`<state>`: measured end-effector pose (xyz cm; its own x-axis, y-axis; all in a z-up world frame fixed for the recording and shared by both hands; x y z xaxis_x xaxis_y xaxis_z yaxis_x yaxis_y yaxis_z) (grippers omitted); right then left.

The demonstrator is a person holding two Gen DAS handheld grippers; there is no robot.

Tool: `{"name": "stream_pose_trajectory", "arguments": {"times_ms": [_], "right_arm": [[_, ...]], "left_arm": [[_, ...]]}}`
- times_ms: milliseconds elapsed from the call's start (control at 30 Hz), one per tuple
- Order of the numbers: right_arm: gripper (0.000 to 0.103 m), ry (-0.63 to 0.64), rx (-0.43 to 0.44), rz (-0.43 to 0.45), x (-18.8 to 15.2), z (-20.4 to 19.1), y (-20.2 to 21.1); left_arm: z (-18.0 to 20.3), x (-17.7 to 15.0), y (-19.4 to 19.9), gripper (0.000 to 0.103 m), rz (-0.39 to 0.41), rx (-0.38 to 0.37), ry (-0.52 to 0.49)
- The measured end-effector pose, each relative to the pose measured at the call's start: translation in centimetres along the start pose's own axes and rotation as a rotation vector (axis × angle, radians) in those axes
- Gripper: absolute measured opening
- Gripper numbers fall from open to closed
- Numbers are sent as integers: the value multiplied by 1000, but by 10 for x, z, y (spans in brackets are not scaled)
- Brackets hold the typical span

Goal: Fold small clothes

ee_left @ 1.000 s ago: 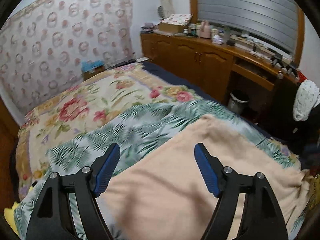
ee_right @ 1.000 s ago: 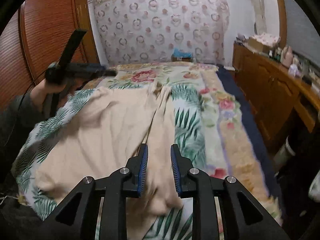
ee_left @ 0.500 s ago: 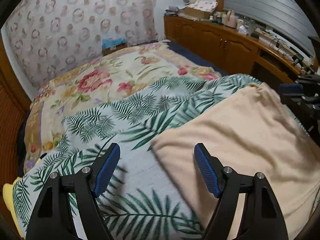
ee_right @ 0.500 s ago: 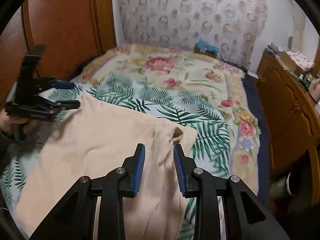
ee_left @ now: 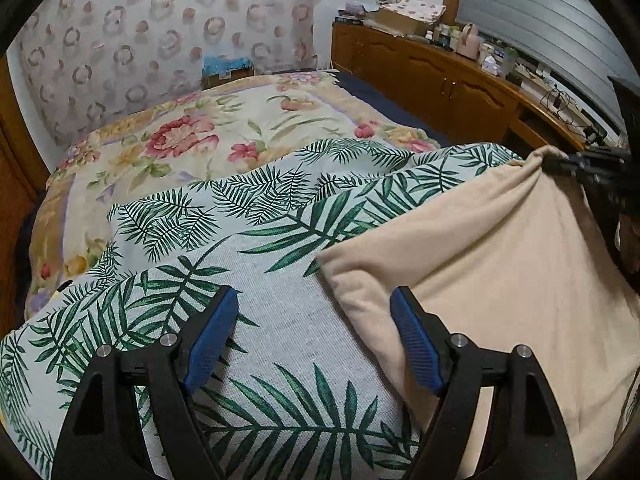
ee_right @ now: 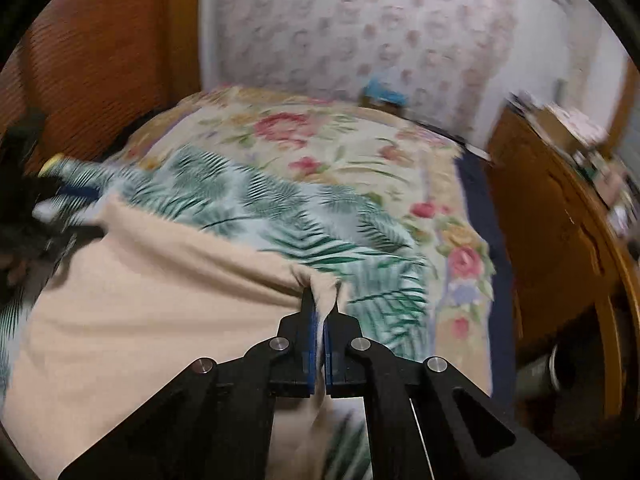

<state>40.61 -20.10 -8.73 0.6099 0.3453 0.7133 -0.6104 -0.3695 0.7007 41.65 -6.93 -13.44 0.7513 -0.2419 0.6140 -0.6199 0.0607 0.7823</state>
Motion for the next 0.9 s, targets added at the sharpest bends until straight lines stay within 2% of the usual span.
{"name": "stream_pose_trajectory", "arguments": {"times_ms": [200, 233, 267, 300, 467, 533, 600, 667, 767, 900], "right_arm": [[2, -1, 24, -44, -3, -6, -11], [3, -4, 40, -40, -1, -7, -9], [8, -6, 52, -33, 0, -7, -5], [13, -9, 47, -24, 1, -5, 1], [18, -22, 42, 34, -15, -9, 55], [18, -17, 65, 57, -29, -21, 82], [18, -11, 65, 58, -50, -36, 108], [18, -13, 74, 58, -74, -50, 130], [18, -41, 91, 65, -110, -67, 158], [18, -54, 108, 68, -149, -89, 180]], "left_arm": [[3, -1, -1, 84, -5, -1, -6], [3, -1, -2, 89, -6, 1, -10], [4, -1, -4, 93, -16, 9, -13], [3, -1, -4, 93, -15, 8, -9], [-2, -5, 1, 93, -25, 24, 15], [-2, -11, 8, 90, -34, 9, 32], [1, -18, 25, 88, -20, -13, 24], [8, -26, 48, 87, 10, -4, -5], [23, -50, 93, 87, 71, -14, -53], [44, -85, 131, 83, 86, -42, -83]]}}
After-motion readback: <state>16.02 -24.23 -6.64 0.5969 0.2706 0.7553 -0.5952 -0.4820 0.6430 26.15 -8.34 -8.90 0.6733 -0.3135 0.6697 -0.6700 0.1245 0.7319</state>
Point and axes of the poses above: each gripper's, at about its wrist camera, not at the fingertips, and y roughly against the way its jaws point, z to its right, x to its top, the point moved 5 cm from there along -y, roughly the way its jaws point, and after that the axes turned 11 degrees about x, right-handed, at the moved point
